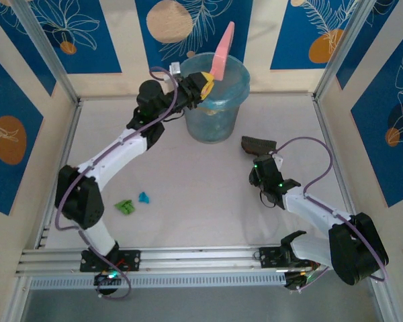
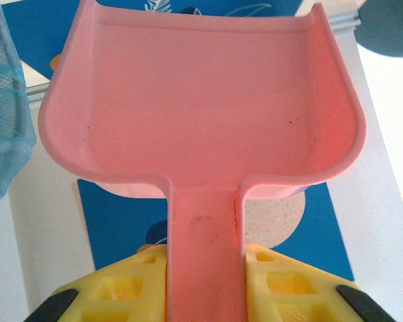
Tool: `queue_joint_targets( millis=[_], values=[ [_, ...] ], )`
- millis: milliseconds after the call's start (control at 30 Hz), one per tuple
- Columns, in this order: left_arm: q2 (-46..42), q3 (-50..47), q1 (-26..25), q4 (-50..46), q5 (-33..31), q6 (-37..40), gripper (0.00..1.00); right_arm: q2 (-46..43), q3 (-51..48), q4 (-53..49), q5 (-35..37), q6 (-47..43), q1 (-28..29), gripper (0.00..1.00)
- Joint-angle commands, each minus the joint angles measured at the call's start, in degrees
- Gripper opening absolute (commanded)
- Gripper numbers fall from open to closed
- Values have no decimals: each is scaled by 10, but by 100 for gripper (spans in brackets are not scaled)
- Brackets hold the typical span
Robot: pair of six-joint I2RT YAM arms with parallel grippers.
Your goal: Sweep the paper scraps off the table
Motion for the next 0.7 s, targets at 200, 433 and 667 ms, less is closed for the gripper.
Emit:
queue_joint_targets(
  millis=[200, 433, 667],
  values=[
    [-207, -130, -62, -200, -59, 260, 0, -18, 3, -20, 12, -5, -1, 0],
    [-366, -228, -189, -405, -237, 444, 0, -62, -11, -23, 24, 1, -2, 0],
    [-466, -392, -239, -548, -343, 493, 0, -139, -49, -12, 24, 5, -3, 0]
  ],
)
